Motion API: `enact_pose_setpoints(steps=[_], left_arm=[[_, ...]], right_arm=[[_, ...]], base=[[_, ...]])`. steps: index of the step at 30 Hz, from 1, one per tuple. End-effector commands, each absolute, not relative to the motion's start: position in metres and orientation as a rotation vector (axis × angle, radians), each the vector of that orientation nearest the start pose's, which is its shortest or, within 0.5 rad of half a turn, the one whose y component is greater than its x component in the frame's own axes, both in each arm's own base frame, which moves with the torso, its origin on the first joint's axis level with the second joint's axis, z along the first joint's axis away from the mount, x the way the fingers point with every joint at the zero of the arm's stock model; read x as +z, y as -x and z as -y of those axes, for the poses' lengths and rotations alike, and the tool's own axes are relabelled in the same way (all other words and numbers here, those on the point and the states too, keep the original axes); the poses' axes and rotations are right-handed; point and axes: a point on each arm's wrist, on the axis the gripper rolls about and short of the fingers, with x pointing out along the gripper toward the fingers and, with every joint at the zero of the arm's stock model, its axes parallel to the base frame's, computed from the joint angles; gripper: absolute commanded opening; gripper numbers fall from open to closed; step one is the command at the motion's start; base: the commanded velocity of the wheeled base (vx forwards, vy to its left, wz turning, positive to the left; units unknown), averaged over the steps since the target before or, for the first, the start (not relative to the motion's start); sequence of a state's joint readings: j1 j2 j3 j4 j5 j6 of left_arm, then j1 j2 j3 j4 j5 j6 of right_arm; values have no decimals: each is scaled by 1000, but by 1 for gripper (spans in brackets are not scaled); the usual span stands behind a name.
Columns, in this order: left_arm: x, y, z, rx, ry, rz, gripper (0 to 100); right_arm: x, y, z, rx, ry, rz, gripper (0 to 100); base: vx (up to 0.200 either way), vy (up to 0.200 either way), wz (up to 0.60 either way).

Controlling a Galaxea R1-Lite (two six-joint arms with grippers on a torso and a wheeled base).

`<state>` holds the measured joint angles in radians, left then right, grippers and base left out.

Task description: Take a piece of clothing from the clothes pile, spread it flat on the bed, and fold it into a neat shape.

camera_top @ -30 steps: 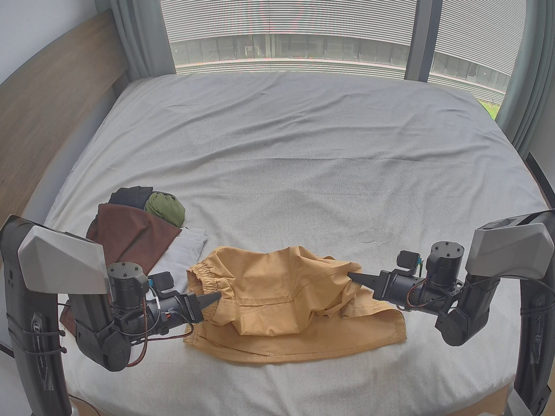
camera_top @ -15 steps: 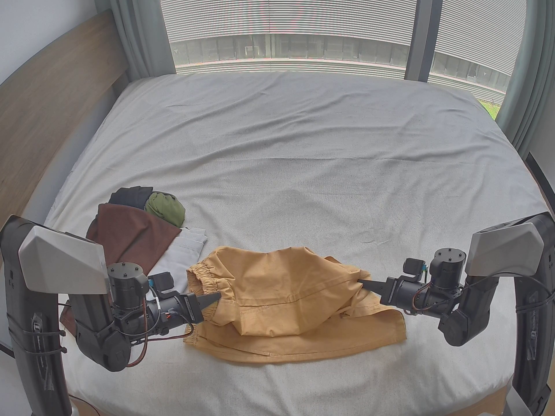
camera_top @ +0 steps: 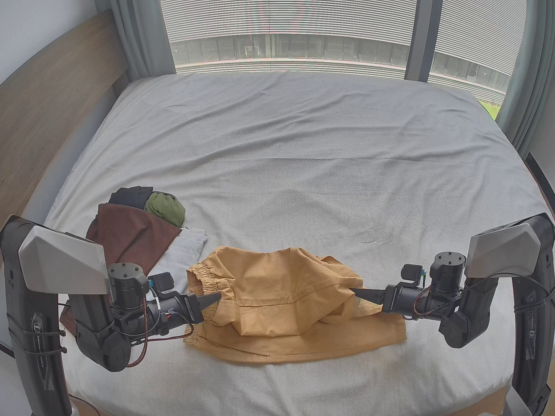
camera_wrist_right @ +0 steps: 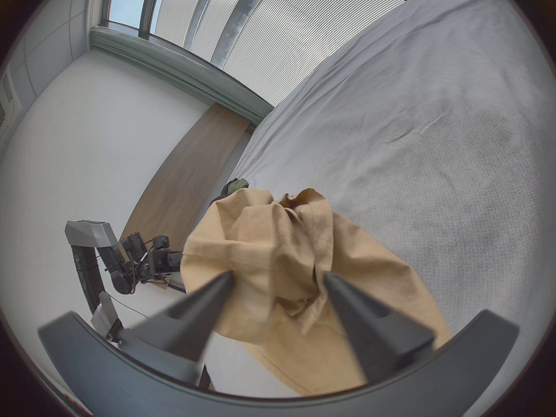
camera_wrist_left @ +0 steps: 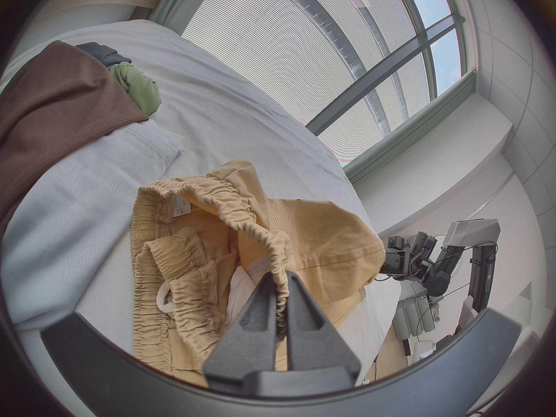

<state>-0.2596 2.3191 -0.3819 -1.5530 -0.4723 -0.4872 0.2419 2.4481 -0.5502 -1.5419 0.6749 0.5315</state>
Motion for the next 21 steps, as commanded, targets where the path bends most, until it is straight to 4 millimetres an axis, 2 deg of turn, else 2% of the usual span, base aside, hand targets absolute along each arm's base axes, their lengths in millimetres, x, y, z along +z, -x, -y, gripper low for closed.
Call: enact_pose_setpoints(steps=[1,5,13,17,21], left_arm=[[-8,-292,88,-614,501,-558,0],[-8,-292,88,-614,502,-559,0],[-8,-292,88,-614,501,-558,0],[-8,-292,88,-614,502,-559,0],[-9,-292,88,-613,502,-561,0]], right_arm=[[-26,-321,-94,818,-568,-596,100],[-19,-318,-93,881,-561,-590,100],[-17,-317,-96,909,-557,-589,100],[-4,-315,-99,958,-547,-563,100],[-2,-317,-108,990,-540,-557,100]], base=[[0,0,0],[0,0,0],[0,0,0],[0,0,0],[0,0,0]])
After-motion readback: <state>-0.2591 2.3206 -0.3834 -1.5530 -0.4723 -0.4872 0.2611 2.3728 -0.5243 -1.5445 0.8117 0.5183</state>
